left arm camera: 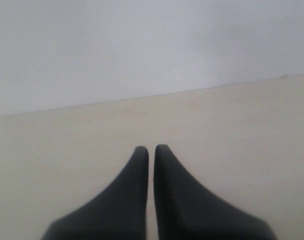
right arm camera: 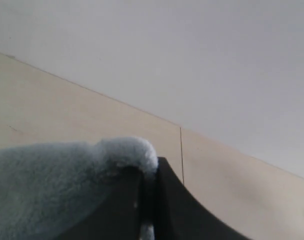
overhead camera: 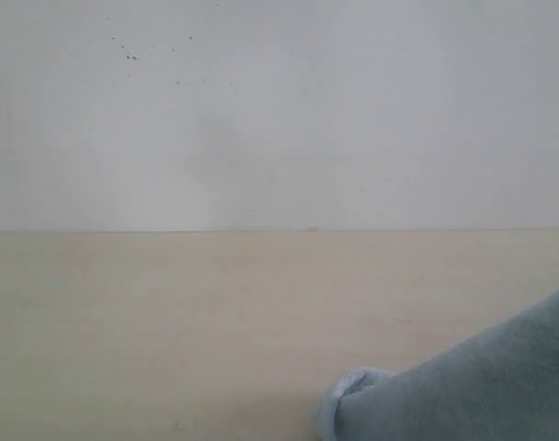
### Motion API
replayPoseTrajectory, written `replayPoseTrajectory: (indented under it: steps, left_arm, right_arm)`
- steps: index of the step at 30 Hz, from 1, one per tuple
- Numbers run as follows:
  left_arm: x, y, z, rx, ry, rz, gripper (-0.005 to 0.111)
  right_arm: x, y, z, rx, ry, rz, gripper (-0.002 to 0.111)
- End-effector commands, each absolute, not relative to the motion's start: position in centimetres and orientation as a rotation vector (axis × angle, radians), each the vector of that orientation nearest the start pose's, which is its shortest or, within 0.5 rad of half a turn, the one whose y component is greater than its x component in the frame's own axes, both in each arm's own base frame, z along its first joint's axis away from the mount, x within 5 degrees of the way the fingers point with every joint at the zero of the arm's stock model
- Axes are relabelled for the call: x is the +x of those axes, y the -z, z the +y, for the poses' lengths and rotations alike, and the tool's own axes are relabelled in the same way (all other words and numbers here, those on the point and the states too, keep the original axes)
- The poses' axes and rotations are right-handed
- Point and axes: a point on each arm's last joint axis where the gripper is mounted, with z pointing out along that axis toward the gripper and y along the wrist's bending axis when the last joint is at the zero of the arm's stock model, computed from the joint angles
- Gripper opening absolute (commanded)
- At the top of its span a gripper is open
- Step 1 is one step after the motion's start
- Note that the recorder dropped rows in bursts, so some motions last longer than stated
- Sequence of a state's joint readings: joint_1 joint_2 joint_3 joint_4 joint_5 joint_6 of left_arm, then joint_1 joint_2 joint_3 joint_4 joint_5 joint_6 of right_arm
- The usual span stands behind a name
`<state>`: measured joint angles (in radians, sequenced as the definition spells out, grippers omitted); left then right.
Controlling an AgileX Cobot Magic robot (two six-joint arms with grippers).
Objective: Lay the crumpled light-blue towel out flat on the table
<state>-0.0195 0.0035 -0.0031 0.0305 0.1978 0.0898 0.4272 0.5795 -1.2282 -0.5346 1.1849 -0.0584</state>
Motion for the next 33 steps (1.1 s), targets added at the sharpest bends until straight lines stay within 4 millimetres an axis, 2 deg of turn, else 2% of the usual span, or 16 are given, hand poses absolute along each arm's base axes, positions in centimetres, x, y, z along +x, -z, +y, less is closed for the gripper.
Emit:
replayPoseTrajectory:
  steps: [1,8,21,28,30,31,33]
  left_arm:
    - [5.6,-19.7,-0.1,0.11,-0.072,1.664,0.004]
    - [5.6,-19.7,-0.1,0.11,-0.072,1.664,0.004]
    - [5.6,-19.7,-0.1,0.11,-0.072,1.664,0.004]
    - [5.6,-19.8,-0.1,0.111,-0.075,1.648,0.004]
    - [5.6,-20.1,-0.2,0.038,0.003,1.614,0.004]
    - [5.6,-20.4,-0.2,-0.111,0.164,1.581,0.004]
    - [5.6,-21.0,-0.2,-0.288,0.352,1.497,0.004]
  right_arm:
    - [4.0,-46.8,-3.0,-0.339,0.378,1.913,0.005]
    - [3.9,-46.4,-1.9,-0.396,0.235,1.937,0.005]
    - [4.0,-46.4,-1.4,-0.503,0.174,1.911,0.005]
    - [5.6,-46.2,-0.4,-0.58,0.192,1.939,0.005]
    - [6.4,-46.1,0.0,-0.608,0.219,1.956,0.005]
    - [6.8,-46.1,0.1,-0.612,0.24,1.965,0.005]
    - [7.4,-46.0,0.2,-0.614,0.276,1.973,0.005]
